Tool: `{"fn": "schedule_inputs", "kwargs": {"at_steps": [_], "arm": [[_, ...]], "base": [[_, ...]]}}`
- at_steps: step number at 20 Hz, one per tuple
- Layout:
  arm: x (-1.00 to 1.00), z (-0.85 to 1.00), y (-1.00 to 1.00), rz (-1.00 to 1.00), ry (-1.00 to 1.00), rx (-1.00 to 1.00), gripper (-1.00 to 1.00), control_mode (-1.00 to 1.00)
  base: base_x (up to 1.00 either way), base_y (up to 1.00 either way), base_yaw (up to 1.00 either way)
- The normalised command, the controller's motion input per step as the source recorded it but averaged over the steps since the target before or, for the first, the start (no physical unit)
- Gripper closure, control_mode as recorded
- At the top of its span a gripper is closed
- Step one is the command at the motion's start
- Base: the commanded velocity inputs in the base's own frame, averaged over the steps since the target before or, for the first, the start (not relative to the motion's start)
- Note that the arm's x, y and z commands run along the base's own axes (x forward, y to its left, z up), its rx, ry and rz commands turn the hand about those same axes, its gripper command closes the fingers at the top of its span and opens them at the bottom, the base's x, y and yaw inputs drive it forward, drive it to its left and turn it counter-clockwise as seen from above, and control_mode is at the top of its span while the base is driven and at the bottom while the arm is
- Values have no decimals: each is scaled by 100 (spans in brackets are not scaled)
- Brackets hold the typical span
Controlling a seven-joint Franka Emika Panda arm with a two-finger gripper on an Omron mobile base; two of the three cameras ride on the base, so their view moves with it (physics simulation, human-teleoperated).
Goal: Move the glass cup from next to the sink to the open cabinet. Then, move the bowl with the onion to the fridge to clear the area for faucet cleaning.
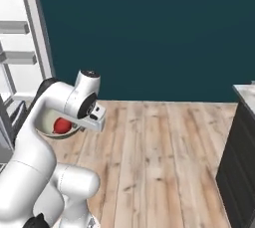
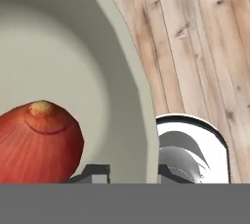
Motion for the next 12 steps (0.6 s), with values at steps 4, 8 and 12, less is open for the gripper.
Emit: {"fn": "schedule_inputs", "kwargs": {"at_steps": [4,8,12], "arm": [[0,0,0,0,0,0,100,100],[0,0,0,0,0,0,100,100],[0,0,0,0,0,0,100,100]], "base": [[63,0,72],[44,-1,76],[83,-56,51]]}}
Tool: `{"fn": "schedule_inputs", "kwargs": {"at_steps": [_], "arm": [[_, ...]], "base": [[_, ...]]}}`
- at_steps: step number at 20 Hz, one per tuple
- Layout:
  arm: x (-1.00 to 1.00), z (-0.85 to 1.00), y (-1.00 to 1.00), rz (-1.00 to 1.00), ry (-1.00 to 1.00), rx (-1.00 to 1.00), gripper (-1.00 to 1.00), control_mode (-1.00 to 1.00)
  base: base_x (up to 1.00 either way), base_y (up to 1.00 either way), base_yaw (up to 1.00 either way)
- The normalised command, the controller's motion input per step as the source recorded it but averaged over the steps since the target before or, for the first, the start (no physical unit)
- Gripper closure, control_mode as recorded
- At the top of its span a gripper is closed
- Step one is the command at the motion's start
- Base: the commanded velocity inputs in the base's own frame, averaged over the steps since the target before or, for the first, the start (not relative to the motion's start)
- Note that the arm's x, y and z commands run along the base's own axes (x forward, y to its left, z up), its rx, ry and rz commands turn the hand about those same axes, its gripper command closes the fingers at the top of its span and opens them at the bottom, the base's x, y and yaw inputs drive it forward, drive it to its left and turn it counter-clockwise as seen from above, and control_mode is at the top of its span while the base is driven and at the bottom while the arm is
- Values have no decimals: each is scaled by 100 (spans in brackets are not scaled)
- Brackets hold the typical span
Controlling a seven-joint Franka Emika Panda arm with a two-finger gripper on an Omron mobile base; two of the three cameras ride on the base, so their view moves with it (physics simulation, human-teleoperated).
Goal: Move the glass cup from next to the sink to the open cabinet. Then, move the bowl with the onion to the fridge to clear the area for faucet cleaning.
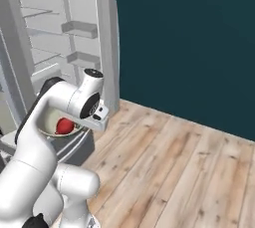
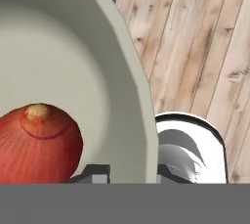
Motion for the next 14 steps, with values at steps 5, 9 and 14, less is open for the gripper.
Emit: {"fn": "schedule_inputs", "kwargs": {"at_steps": [5,9,14], "arm": [[0,0,0,0,0,0,100,100],[0,0,0,0,0,0,100,100],[0,0,0,0,0,0,100,100]], "base": [[100,-74,40],[23,-28,67],[33,-46,62]]}}
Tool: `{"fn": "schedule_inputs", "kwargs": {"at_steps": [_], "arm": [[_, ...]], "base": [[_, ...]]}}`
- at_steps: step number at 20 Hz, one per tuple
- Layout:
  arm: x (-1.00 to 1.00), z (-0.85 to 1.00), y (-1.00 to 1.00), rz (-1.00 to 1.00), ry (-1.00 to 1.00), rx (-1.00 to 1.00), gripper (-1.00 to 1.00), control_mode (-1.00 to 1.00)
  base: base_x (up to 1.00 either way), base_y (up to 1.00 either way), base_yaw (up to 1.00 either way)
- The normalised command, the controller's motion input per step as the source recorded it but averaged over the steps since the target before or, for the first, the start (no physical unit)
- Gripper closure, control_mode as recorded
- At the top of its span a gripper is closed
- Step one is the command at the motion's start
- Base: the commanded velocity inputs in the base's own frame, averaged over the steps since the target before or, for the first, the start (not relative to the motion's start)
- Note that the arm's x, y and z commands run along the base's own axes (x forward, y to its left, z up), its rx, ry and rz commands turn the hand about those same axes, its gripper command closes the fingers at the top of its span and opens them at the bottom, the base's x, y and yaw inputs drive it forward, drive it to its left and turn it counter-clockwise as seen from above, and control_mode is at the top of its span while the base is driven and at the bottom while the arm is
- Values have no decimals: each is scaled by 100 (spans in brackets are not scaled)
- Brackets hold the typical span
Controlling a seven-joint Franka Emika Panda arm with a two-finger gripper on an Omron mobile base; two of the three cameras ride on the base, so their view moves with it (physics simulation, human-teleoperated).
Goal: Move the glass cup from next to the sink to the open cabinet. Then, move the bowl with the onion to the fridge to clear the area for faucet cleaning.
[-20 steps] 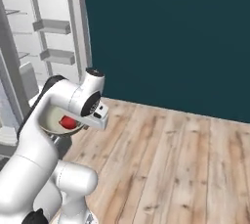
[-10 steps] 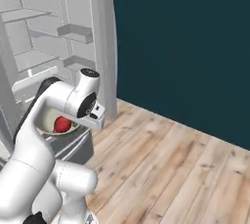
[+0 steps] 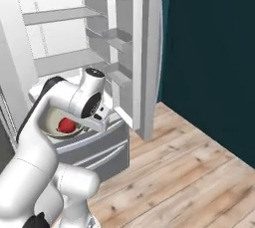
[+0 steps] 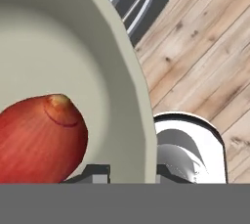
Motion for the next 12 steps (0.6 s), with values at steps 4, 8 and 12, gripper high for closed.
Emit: {"fn": "schedule_inputs", "kwargs": {"at_steps": [4,8,12], "arm": [[0,0,0,0,0,0,100,100],[0,0,0,0,0,0,100,100],[0,0,0,0,0,0,100,100]], "base": [[51,-76,38],[23,-59,31],[0,-5,32]]}}
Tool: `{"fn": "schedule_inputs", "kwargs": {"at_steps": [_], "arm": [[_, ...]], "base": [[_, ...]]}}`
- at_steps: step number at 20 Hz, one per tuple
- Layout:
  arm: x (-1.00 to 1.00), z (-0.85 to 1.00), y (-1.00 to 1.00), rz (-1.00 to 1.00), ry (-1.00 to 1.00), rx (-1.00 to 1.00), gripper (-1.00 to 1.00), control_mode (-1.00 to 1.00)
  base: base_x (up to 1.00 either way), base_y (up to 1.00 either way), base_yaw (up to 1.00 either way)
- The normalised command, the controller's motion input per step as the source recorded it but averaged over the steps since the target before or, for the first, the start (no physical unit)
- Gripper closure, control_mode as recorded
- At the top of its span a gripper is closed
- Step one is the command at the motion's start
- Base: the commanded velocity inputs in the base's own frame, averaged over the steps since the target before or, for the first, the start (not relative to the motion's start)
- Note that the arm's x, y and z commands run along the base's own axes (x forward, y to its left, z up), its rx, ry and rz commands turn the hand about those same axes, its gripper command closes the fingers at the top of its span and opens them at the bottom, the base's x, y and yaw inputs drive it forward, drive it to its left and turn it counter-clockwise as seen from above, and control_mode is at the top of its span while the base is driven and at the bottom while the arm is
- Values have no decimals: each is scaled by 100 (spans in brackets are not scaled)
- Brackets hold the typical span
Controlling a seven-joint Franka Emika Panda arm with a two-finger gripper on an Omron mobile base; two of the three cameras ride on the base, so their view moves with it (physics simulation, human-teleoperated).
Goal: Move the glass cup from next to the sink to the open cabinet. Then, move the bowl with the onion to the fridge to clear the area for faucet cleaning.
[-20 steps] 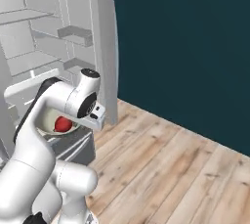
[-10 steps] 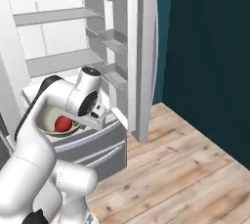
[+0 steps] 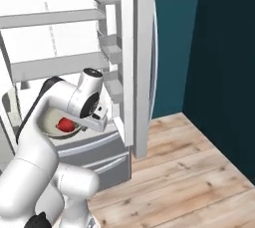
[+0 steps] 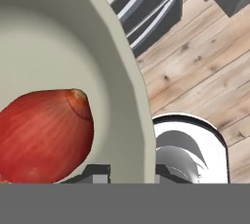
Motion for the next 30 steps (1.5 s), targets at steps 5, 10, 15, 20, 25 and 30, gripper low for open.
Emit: {"fn": "schedule_inputs", "kwargs": {"at_steps": [5,10,15,20,25,30], "arm": [[0,0,0,0,0,0,100,100],[0,0,0,0,0,0,100,100],[0,0,0,0,0,0,100,100],[0,0,0,0,0,0,100,100],[0,0,0,0,0,0,100,100],[0,0,0,0,0,0,100,100]], "base": [[0,-11,36],[12,-37,30],[25,-42,25],[41,-49,20],[30,-17,13],[39,0,3]]}}
